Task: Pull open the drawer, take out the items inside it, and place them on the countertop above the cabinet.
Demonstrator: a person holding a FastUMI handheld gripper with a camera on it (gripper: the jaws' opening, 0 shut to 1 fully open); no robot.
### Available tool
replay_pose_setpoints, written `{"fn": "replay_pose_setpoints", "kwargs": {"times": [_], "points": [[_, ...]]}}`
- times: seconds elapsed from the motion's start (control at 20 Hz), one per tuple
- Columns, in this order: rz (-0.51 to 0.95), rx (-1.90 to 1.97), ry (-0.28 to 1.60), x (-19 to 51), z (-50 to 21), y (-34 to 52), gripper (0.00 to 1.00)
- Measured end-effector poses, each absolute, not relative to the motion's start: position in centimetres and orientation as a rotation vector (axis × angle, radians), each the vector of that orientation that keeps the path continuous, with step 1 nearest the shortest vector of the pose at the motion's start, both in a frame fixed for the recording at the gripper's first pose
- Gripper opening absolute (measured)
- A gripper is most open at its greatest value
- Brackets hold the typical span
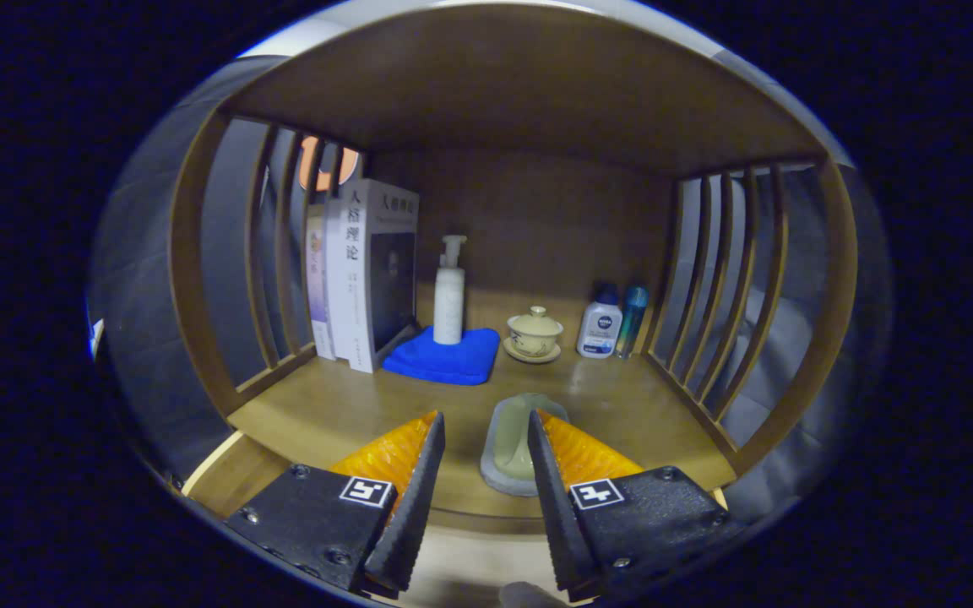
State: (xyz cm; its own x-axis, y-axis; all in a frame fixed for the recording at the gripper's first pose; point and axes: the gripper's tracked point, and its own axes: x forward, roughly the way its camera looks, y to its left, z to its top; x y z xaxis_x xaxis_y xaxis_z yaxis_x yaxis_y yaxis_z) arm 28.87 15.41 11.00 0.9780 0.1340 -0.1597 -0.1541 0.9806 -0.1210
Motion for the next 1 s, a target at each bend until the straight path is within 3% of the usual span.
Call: {"fn": "replay_pose_setpoints", "kwargs": {"times": [0.2,0.65,1.0], "points": [[0.164,-0.118,0.059,24.2,12.3,16.4,1.00],[0.164,-0.051,-0.104,14.2,12.2,15.4,1.00],[0.137,-0.004,-0.107,8.1,8.5,12.6,1.00]]}}
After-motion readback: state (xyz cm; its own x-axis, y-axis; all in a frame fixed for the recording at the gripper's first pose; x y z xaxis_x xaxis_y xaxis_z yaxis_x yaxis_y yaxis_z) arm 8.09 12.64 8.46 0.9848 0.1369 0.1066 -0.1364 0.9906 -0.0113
